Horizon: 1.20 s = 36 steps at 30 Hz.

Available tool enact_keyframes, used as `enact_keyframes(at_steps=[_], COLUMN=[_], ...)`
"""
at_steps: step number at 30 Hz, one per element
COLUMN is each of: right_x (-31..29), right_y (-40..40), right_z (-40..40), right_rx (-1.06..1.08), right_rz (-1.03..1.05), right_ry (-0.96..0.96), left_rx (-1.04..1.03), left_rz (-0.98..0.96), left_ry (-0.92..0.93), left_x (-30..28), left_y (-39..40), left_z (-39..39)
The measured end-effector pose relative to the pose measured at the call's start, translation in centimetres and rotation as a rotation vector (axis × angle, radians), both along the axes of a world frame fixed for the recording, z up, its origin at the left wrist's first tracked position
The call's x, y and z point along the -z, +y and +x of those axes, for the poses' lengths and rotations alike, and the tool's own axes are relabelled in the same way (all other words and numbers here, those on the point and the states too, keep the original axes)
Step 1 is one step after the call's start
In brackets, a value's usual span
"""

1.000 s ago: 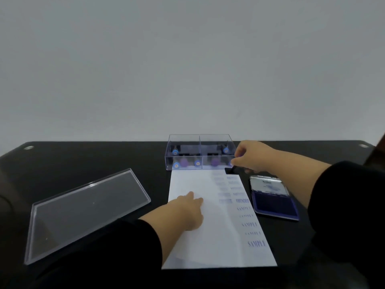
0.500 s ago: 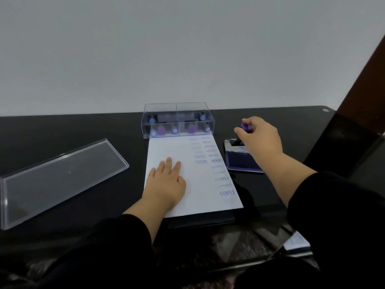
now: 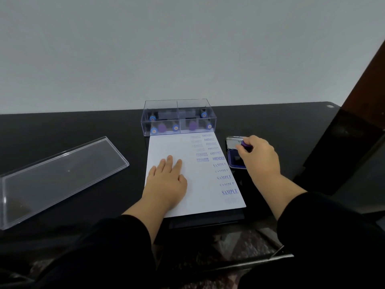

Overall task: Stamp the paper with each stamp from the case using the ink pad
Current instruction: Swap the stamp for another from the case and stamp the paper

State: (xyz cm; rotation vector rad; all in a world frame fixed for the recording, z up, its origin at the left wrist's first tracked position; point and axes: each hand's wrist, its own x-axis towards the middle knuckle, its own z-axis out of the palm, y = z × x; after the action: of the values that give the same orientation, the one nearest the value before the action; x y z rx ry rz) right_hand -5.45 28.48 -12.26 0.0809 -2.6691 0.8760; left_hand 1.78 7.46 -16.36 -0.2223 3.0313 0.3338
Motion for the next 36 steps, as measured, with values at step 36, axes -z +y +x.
enact_keyframes(at_steps=[36], right_x=[0.9], right_y=[-1.1], right_z=[1.0], right_rx=[0.075], right_rz=[-0.118], right_ry=[-0.052], left_rx=[0.02], left_rz=[0.034], left_ry=[0.021], left_x=[-0.4], left_y=[-0.2], left_z=[0.4])
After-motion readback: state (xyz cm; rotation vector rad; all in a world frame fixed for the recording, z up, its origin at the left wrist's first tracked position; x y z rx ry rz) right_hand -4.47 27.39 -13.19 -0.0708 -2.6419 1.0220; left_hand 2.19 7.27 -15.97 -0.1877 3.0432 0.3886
